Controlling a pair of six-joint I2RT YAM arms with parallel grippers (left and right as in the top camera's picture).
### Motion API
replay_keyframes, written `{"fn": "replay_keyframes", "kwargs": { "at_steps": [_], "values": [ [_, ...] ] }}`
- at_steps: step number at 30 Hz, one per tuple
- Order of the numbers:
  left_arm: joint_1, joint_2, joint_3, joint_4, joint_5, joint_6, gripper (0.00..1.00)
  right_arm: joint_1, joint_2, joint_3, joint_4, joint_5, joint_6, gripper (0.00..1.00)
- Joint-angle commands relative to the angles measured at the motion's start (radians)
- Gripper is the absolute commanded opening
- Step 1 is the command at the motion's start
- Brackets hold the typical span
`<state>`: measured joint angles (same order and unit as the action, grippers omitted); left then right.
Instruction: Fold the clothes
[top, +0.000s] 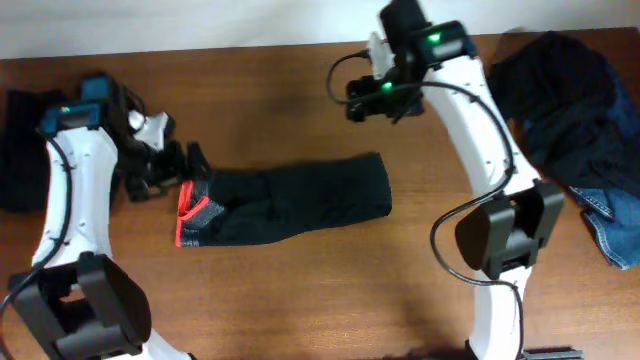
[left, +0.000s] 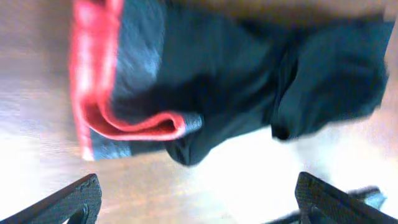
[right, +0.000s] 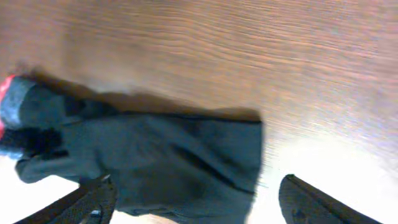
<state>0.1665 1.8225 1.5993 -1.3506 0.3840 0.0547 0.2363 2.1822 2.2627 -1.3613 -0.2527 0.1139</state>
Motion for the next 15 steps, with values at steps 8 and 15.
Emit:
{"fn": "replay_keyframes", "kwargs": {
  "at_steps": [8,15],
  "values": [
    [0.003,0.001,-0.159,0.198,0.07,0.174,0.99,-0.061,-0.021,0.013,-0.013,-0.006,-0.084,0.91],
    [0.002,0.018,-0.159,0.343,-0.269,-0.03,0.9,-0.06,-0.021,0.013,-0.013,-0.006,-0.084,0.9]
  ]
}}
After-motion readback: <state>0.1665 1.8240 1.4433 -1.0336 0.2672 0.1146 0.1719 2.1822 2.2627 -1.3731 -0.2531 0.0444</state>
